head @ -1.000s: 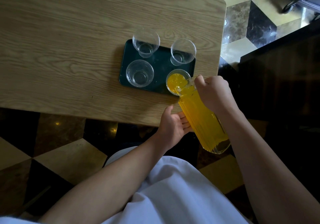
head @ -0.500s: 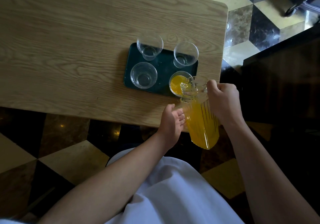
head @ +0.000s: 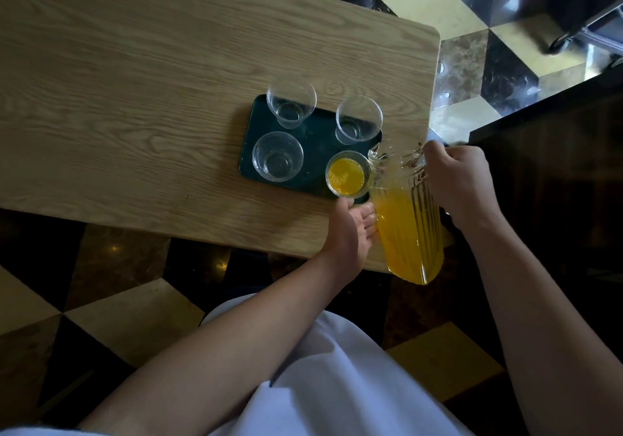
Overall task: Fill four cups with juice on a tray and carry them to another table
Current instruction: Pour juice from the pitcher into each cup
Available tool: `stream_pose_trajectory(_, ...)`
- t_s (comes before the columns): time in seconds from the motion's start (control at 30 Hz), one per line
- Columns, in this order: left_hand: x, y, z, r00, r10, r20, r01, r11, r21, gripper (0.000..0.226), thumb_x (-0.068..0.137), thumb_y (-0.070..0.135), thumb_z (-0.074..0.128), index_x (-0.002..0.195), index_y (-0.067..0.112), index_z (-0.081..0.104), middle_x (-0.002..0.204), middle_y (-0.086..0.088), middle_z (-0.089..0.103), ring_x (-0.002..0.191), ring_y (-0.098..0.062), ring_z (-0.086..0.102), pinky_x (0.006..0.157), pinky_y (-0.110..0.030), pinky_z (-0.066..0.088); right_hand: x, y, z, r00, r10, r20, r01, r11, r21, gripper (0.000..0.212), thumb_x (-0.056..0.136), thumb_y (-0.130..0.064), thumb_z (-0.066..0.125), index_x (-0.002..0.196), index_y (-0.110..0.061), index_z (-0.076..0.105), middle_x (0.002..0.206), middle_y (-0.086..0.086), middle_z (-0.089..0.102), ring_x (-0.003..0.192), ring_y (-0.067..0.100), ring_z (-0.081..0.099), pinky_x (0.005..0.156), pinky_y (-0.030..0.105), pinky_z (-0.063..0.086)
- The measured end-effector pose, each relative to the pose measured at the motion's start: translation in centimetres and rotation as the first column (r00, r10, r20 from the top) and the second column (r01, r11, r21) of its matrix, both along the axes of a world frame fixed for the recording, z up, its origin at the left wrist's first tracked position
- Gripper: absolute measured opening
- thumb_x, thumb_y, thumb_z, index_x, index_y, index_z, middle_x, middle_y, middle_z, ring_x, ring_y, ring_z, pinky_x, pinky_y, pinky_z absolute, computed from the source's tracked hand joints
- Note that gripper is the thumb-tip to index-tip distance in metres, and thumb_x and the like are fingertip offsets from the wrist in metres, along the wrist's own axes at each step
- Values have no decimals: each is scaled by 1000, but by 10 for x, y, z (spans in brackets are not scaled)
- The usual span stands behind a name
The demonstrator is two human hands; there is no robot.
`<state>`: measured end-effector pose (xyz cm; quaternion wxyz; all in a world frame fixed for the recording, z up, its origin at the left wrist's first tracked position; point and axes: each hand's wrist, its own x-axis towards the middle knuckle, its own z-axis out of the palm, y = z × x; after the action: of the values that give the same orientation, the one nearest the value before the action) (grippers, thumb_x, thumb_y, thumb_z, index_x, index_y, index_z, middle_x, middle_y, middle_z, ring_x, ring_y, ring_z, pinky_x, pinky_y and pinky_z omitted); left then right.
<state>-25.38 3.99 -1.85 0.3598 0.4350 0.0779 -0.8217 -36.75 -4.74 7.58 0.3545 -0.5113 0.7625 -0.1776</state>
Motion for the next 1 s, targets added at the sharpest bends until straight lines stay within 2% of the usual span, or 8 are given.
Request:
stream_pose_trajectory(0.1,-7,-13,3,1000,21,-4,-21,1000,-12,60,96,40,18,125,5,57,123,-12,43,125,-27,43,120,-47,26,-2,-14,4,1000,11,3,-11,1000,6,45,87,-31,48,47,-20,30,42,-4,32,43,18,28,49,28,24)
stream_pose_trajectory(0.2,-17,-23,5,999,35,37,-36,999,21,66,97,37,20,147,-1,39,151,-16,42,141,-29,38,121,-46,24,-3,-27,8,999,42,8,-42,999,14,42,87,-29,48,50,-19,32,49,2,32,50,20,29,50,30,24)
stream_pose_trajectory(0.23,-19,-26,7,998,40,40,-41,999,16,65,98,37,19,148,-1,36,149,-18,45,137,-29,42,119,-43,28,-3,-31,9,998,58,3,-58,998,18,41,88,-29,47,51,-18,32,50,3,33,50,20,29,49,29,24)
stream_pose_trajectory(0.33,-22,-33,14,998,41,49,-41,999,1,63,101,37,15,142,0,46,117,-11,64,120,-25,54,110,-40,37,-4,-42,10,994,104,-46,-102,994,40,41,89,-29,46,52,-15,34,48,3,34,39,17,27,44,21,22)
stream_pose_trajectory(0.4,-23,-37,16,998,40,51,-40,999,-4,63,101,38,14,139,1,48,111,-9,65,117,-25,55,108,-40,39,-4,-50,10,992,114,-61,-112,993,49,44,90,-29,46,51,-15,33,46,2,34,35,15,26,44,21,23)
stream_pose_trajectory(0.6,-21,-52,13,996,32,78,-32,999,3,64,99,36,16,144,1,44,138,-20,57,127,-29,53,112,-43,37,2,-69,8,991,114,-77,-109,992,63,45,91,-30,45,50,-17,29,46,2,32,43,19,26,51,27,23)
stream_pose_trajectory(0.73,-17,-60,10,995,25,96,-26,1000,5,64,98,36,18,144,1,44,137,-20,58,126,-29,54,113,-45,36,9,-80,5,988,127,-86,-119,988,95,48,91,-28,43,47,-15,30,35,-6,32,39,20,28,49,26,25)
stream_pose_trajectory(1.0,-11,-69,8,996,19,87,-24,998,56,61,99,37,18,138,3,51,132,-19,62,124,-31,55,112,-46,37,22,-95,1,968,188,-164,-167,977,136,39,92,-29,40,59,-10,38,59,16,38,53,24,33,58,35,30)
